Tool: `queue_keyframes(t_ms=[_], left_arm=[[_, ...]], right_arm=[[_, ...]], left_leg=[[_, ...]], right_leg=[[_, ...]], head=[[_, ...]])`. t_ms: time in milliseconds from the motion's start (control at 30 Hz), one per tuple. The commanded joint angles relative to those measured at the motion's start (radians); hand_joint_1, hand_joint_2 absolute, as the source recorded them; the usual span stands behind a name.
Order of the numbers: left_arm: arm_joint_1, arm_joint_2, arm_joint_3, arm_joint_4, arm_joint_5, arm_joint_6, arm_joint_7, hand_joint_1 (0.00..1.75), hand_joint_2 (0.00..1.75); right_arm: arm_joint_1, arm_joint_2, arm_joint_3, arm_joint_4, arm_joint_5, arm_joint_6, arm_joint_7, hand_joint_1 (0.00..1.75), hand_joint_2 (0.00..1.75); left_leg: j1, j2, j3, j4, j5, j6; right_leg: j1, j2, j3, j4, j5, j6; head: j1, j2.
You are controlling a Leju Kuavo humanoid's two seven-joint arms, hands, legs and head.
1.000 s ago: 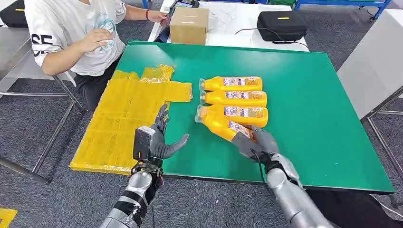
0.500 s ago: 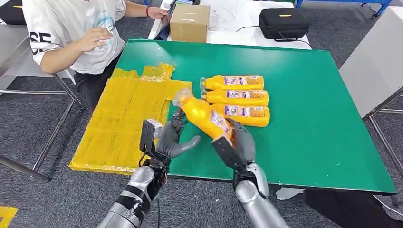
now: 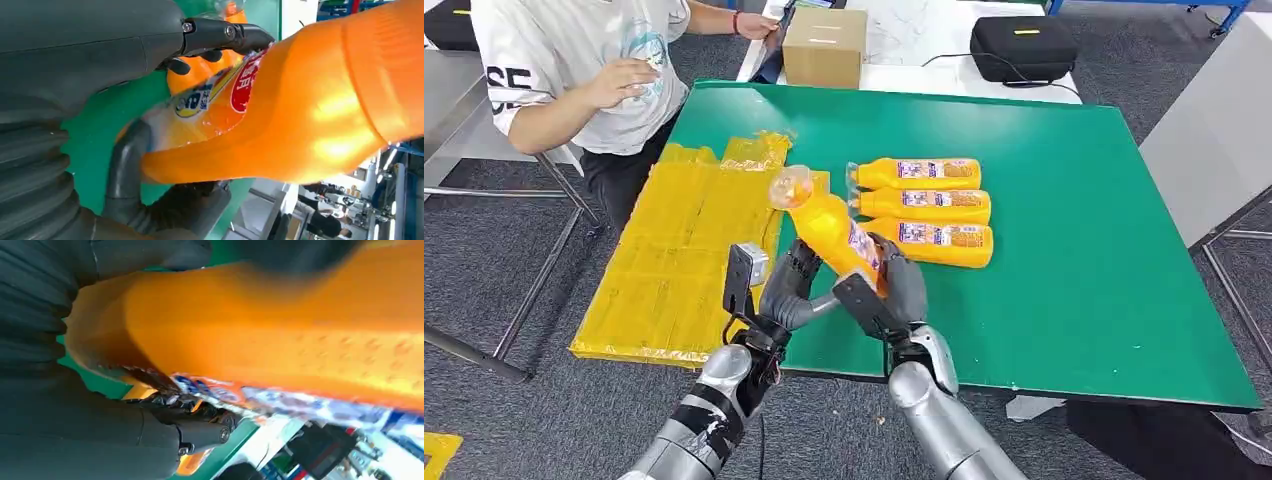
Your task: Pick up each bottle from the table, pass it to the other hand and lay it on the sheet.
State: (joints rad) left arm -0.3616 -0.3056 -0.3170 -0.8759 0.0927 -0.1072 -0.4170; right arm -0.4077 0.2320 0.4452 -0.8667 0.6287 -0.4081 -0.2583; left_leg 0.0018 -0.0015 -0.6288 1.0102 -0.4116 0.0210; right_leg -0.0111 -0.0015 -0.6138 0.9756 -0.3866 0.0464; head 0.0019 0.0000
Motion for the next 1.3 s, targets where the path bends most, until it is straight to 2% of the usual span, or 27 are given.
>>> queue_keyframes(t_ms=[33, 300, 367, 400, 467, 500, 667, 700, 733, 933, 967, 1000, 1033, 1300], left_arm=[[-0.049, 0.036, -0.059, 0.064, -0.004, 0.005, 0.008, 0.0, 1.75], [-0.049, 0.036, -0.059, 0.064, -0.004, 0.005, 0.008, 0.0, 1.75], [-0.057, 0.033, -0.052, 0.077, -0.017, 0.05, 0.001, 0.0, 1.75], [-0.057, 0.029, -0.052, 0.078, -0.04, 0.1, -0.013, 0.0, 1.75], [-0.058, 0.026, -0.05, 0.079, -0.063, 0.143, -0.025, 0.0, 1.75], [-0.059, 0.025, -0.053, 0.079, -0.091, 0.197, -0.036, 0.0, 1.75], [-0.063, 0.017, -0.026, 0.094, -0.091, 0.219, -0.046, 0.0, 1.75], [-0.06, 0.016, -0.019, 0.09, -0.088, 0.219, -0.05, 1.06, 1.75], [-0.057, 0.016, -0.011, 0.082, -0.085, 0.218, -0.057, 1.75, 1.75], [-0.047, 0.014, 0.052, 0.044, -0.044, 0.234, -0.07, 1.75, 1.75], [-0.05, 0.015, 0.065, 0.041, -0.037, 0.247, -0.075, 1.75, 1.75], [-0.055, 0.019, 0.074, 0.04, -0.034, 0.252, -0.079, 1.75, 1.75], [-0.06, 0.021, 0.086, 0.039, -0.034, 0.27, -0.088, 1.75, 1.75], [-0.081, 0.062, 0.168, -0.009, -0.036, 0.308, -0.109, 1.75, 1.75]], right_arm=[[-0.083, 0.045, 0.107, 0.148, 0.013, 0.034, -0.002, 1.75, 1.75], [-0.083, 0.045, 0.107, 0.148, 0.013, 0.034, -0.002, 1.75, 1.75], [-0.081, 0.059, 0.141, 0.161, 0.021, 0.053, 0.0, 1.75, 1.75], [-0.078, 0.065, 0.152, 0.165, 0.025, 0.054, 0.004, 1.75, 1.75], [-0.068, 0.074, 0.169, 0.169, 0.008, 0.061, 0.003, 1.75, 1.75], [-0.062, 0.075, 0.177, 0.166, -0.006, 0.066, 0.001, 1.75, 1.75], [-0.051, 0.068, 0.205, 0.144, -0.034, 0.073, -0.008, 1.75, 1.75], [-0.053, 0.065, 0.211, 0.142, -0.033, 0.072, -0.003, 1.75, 1.75], [-0.053, 0.063, 0.214, 0.138, -0.036, 0.071, -0.002, 1.75, 1.75], [-0.044, 0.045, 0.203, 0.12, -0.054, 0.053, 0.009, 1.75, 1.75], [-0.041, 0.04, 0.198, 0.114, -0.054, 0.043, 0.008, 1.47, 1.75], [-0.038, 0.036, 0.191, 0.106, -0.06, 0.038, 0.007, 0.05, 1.75], [-0.033, 0.033, 0.181, 0.095, -0.066, 0.028, 0.005, 0.0, 1.75], [0.019, -0.013, 0.093, -0.064, -0.128, 0.017, -0.012, 0.0, 1.75]], left_leg=[[0.0, 0.002, 0.005, 0.0, -0.002, -0.002], [0.0, 0.0, 0.005, 0.0, -0.002, -0.001], [0.0, 0.001, 0.008, 0.0, -0.004, -0.002], [0.0, 0.0, 0.002, -0.001, -0.001, -0.001], [0.0, 0.001, 0.007, -0.001, -0.003, -0.002], [0.0, 0.0, 0.003, -0.001, -0.001, -0.001], [0.0, -0.001, 0.003, -0.001, -0.001, -0.001], [0.0, -0.001, 0.005, -0.001, -0.002, -0.001], [0.001, -0.001, 0.004, 0.0, -0.002, -0.001], [0.001, -0.001, 0.005, 0.0, -0.002, -0.001], [0.001, -0.001, 0.003, 0.0, -0.002, -0.001], [0.001, -0.001, 0.002, 0.0, -0.001, -0.001], [0.001, -0.001, 0.004, 0.0, -0.002, -0.001], [0.001, -0.002, 0.002, 0.0, -0.001, -0.001]], right_leg=[[0.0, 0.002, 0.003, 0.0, -0.002, -0.002], [0.0, 0.001, 0.004, 0.001, -0.002, -0.002], [0.0, 0.001, 0.007, 0.001, -0.004, -0.003], [0.0, 0.001, 0.001, 0.0, -0.001, -0.001], [0.0, 0.001, 0.005, 0.001, -0.003, -0.003], [0.0, 0.001, 0.002, 0.0, -0.001, -0.001], [0.0, -0.001, 0.002, 0.0, -0.002, -0.001], [0.0, -0.001, 0.004, 0.0, -0.003, -0.002], [0.001, -0.001, 0.003, 0.0, -0.002, -0.002], [0.0, -0.001, 0.004, 0.0, -0.003, -0.002], [0.001, -0.001, 0.003, 0.0, -0.002, -0.002], [0.001, -0.001, 0.001, 0.0, -0.001, -0.001], [0.001, 0.0, 0.004, 0.0, -0.003, -0.002], [0.001, -0.001, 0.001, 0.0, -0.002, -0.002]], head=[[0.0, 0.0], [0.0, 0.0], [0.0, 0.0], [0.0, 0.0], [0.0, 0.0], [0.0, 0.0], [0.0, 0.0], [0.0, 0.0], [0.0, 0.0], [0.0, 0.0], [0.0, 0.0], [0.0, 0.0], [0.0, 0.0], [0.0, 0.0]])
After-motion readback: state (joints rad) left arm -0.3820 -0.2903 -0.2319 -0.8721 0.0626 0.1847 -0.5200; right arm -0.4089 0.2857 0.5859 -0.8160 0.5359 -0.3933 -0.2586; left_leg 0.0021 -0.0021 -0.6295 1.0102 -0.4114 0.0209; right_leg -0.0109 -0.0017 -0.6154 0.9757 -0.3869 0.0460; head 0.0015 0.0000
